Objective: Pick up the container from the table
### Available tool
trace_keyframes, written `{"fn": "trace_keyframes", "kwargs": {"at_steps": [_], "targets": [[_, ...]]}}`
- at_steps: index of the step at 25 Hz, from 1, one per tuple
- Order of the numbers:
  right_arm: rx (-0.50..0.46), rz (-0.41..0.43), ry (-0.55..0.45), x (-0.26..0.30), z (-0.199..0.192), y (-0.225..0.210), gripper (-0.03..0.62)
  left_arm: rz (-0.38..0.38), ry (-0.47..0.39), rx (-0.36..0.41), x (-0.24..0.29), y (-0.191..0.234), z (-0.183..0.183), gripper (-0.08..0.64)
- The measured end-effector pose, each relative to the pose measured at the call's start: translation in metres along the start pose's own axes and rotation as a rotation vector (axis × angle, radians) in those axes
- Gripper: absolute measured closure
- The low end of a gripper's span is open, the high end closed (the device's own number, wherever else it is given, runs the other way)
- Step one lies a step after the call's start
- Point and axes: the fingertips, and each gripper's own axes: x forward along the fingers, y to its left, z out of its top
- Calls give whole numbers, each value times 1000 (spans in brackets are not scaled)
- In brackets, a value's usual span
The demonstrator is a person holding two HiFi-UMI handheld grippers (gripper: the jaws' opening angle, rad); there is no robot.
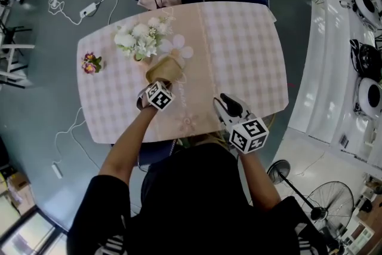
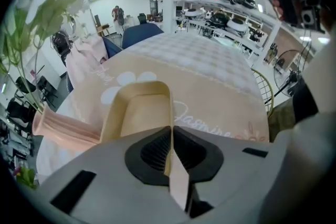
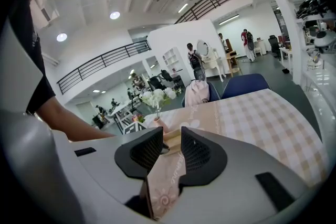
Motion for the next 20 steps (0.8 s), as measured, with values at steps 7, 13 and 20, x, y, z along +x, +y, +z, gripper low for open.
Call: {"fn": "trace_keyframes", "kwargs": {"at_steps": [7,13,20], "targets": [[-42,-10,-45,-24,-3,33,506,34,-129,-7,-49,-11,13,545],[-76,-59,-103,-59,-12,75,577,59,-299,-30,-121,-42,10,545],[-168,-88,-153,-97,-23,125,589,104,-472,-63,-210,-89,-24,546]]}}
